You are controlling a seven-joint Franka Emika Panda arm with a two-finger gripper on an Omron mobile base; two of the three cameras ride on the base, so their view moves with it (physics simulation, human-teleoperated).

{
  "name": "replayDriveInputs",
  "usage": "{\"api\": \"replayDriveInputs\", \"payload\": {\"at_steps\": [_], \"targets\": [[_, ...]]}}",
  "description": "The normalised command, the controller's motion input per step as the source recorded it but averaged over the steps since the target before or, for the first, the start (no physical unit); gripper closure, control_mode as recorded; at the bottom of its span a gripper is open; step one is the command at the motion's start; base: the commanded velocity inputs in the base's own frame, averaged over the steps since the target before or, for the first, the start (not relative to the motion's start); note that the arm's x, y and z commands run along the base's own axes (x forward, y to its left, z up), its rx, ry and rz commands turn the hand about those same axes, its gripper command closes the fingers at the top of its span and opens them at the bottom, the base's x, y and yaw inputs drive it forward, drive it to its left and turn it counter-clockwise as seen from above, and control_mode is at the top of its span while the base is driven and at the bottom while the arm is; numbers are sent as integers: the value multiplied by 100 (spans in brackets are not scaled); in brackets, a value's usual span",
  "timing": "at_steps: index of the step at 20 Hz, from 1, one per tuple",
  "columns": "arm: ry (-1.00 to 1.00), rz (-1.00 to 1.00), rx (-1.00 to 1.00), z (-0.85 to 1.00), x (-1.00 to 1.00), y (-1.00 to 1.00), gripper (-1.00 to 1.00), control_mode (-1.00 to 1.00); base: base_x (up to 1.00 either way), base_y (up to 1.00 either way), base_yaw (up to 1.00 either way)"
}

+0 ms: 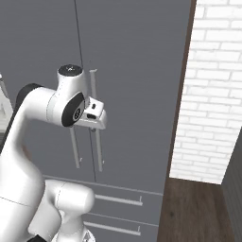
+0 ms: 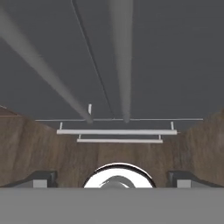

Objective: Grab a lemon wedge from the fridge and one ice cube from the ice bowl, and put them in the glass of lemonade.

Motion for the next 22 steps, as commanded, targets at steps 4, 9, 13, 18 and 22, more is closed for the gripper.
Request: {"api": "replayDriveInputs", "payload": {"at_steps": [4, 9, 13, 18, 22], "targets": [[0, 9, 0, 0, -38, -26, -100, -100, 0, 0, 0], [0, 1, 0, 0, -65, 0, -100, -100, 0, 0, 0], [0, 0, 0, 0, -54, 11, -100, -100, 0, 0, 0], [3, -6, 0, 0, 18, 20, -100, -100, 0, 0, 0], [10, -5, 0, 0, 21, 2, -100, -100, 0, 0, 0]]}}
